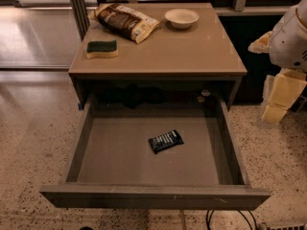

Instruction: Pick rxbar blueberry from top drawer and place on counter

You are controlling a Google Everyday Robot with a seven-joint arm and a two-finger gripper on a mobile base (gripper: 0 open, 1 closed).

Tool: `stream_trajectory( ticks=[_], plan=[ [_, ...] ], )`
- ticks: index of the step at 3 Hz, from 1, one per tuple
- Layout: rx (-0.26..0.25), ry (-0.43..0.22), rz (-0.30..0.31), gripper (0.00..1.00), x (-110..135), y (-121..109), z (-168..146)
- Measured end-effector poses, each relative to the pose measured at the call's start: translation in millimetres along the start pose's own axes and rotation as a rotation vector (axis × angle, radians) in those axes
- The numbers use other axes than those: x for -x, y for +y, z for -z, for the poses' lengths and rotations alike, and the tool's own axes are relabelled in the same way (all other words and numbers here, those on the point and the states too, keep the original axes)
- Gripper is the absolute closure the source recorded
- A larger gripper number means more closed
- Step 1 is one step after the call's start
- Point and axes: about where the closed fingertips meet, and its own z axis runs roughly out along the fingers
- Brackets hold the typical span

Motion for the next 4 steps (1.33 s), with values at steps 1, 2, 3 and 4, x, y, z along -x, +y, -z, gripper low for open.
stream_trajectory(
  ticks=[1, 2, 3, 4],
  plan=[
    [0.0, 0.0, 0.0, 0.0, 0, 0, 0],
    [0.01, 0.015, -0.001, 0.0, 1, 2, -11],
    [0.048, -0.003, 0.01, 0.0, 9, 10, -41],
    [0.067, -0.043, 0.025, 0.0, 21, 13, -72]
  ],
)
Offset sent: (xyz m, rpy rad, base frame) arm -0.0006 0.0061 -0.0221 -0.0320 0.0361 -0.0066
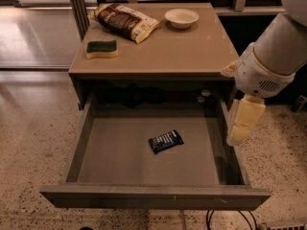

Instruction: Pick rxbar blueberry from top drawer and place on counter

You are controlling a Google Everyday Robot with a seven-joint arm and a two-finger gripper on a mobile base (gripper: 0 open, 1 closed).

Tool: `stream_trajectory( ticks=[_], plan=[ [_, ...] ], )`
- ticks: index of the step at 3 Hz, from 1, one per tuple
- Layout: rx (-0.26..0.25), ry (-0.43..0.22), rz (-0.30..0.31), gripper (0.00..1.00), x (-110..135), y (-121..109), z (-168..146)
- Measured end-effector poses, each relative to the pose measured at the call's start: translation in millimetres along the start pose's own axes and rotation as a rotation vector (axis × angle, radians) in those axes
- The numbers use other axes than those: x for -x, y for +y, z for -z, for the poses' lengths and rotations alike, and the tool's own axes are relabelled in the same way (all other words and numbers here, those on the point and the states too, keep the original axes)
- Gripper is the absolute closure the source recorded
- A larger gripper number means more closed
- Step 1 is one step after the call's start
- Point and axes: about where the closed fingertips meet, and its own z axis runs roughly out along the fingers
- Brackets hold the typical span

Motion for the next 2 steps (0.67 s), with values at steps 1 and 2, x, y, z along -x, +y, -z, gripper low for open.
stream_trajectory(
  ticks=[1, 2],
  plan=[
    [-0.019, -0.048, 0.011, 0.0, 17.1, -6.5, -23.7],
    [-0.018, -0.047, 0.011, 0.0, 17.5, -6.2, -24.0]
  ],
)
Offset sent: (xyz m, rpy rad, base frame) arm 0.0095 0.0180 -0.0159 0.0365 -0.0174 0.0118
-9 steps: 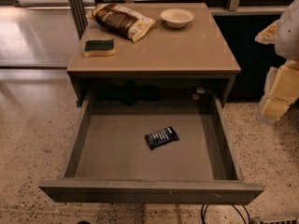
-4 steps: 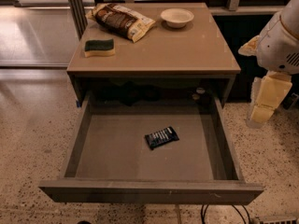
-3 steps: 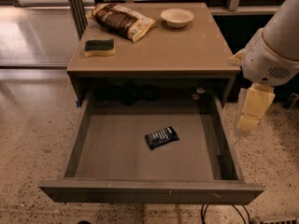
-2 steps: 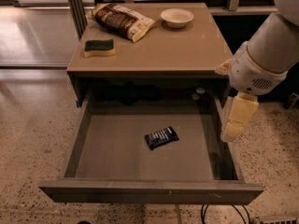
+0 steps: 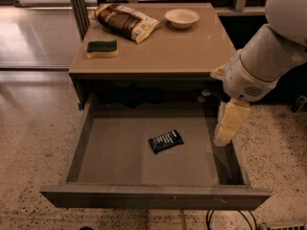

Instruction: Pick rxbar blueberry from top drawer and place on counter

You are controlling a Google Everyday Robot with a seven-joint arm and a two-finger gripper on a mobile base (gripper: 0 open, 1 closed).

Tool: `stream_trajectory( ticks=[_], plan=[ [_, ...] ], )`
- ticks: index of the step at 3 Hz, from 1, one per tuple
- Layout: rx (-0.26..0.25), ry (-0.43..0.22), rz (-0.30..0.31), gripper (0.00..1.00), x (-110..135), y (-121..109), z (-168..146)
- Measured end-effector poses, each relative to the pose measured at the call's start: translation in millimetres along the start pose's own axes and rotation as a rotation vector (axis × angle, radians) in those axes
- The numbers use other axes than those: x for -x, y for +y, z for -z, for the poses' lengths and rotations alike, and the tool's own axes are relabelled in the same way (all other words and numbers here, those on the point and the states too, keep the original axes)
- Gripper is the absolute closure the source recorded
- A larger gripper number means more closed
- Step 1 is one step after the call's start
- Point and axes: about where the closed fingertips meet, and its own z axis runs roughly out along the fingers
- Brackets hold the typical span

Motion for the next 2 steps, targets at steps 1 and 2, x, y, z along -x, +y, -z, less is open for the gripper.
stream_trajectory(
  ticks=[1, 2],
  plan=[
    [-0.009, -0.041, -0.013, 0.0, 6, 2, -14],
    [-0.009, -0.092, -0.027, 0.0, 16, 4, -39]
  ],
)
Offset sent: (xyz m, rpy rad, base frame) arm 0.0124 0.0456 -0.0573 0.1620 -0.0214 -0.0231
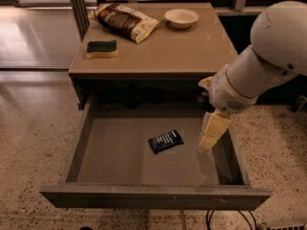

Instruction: Pick rxbar blueberry from top drawer and place on counter

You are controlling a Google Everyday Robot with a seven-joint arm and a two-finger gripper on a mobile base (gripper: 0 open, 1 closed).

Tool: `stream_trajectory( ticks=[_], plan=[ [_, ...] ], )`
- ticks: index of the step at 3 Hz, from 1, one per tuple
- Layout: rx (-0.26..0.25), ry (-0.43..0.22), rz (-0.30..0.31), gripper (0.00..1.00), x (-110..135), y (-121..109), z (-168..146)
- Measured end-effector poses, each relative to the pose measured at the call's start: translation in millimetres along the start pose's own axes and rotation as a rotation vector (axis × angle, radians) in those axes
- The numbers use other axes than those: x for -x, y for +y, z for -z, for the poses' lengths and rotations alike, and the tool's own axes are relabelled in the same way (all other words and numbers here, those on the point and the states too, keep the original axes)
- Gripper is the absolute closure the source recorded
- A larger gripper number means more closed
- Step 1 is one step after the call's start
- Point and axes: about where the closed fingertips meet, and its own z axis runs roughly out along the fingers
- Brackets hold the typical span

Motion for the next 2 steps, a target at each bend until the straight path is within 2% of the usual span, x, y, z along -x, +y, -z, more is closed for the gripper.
stream_trajectory(
  ticks=[1, 2],
  plan=[
    [-0.012, 0.004, 0.022, 0.0, 15, 4, -25],
    [-0.027, 0.065, 0.052, 0.0, 19, 4, -56]
  ],
)
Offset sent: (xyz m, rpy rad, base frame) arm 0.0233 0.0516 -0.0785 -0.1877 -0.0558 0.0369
